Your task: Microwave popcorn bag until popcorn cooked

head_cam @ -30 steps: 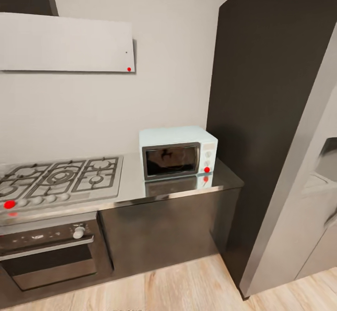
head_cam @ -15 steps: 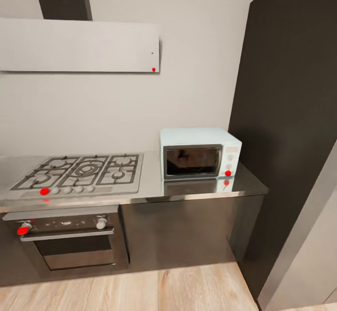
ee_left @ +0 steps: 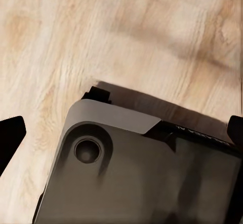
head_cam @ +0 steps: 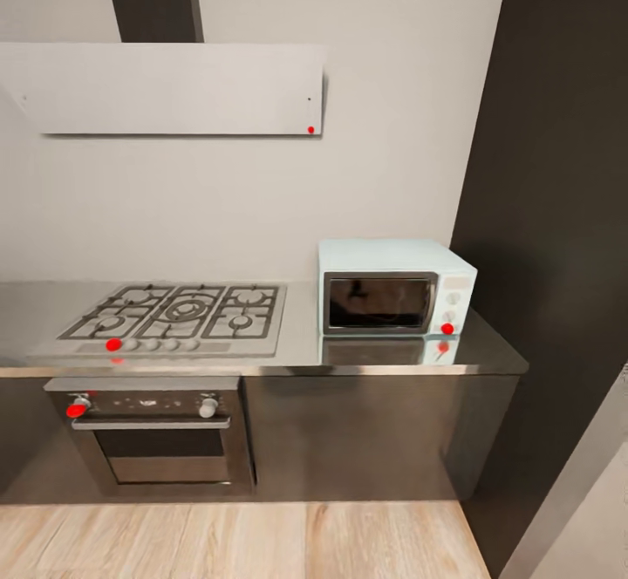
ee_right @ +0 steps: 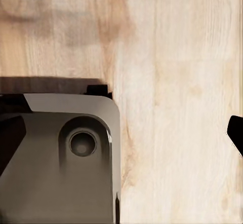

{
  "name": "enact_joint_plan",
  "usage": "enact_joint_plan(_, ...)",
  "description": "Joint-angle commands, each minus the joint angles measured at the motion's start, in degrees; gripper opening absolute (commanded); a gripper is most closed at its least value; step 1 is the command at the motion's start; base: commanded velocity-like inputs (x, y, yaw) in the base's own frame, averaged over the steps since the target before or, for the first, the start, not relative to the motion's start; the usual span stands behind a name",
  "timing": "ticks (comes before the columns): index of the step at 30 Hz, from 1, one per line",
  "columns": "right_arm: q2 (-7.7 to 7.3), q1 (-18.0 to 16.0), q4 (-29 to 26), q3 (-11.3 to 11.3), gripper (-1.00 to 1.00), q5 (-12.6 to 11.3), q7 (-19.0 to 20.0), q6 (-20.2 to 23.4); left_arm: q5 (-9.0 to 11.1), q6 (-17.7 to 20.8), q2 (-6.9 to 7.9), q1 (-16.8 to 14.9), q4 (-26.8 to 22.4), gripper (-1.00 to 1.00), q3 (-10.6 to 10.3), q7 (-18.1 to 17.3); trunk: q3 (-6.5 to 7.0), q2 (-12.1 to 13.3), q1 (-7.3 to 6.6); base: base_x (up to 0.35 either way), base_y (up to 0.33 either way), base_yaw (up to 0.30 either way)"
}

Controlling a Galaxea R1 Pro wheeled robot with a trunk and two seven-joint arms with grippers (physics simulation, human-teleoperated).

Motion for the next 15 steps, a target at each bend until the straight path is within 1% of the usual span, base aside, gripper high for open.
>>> enact_joint_plan(1,-0.15,-0.06,0.13,-0.51,1.0,0.39,0.19,-0.2,0.4,-0.18,-0.02,-0.04,0.03,1.0,-0.49,0.22,-0.07,-0.05,0.0,0.0,-0.269,0.004)
enact_joint_plan(15,-0.25,-0.06,0.13,-0.43,1.0,0.45,0.22,-0.18,0.38,-0.19,-0.02,-0.04,0.03,1.0,-0.49,0.22,-0.07,-0.05,0.0,0.0,-0.282,0.0)
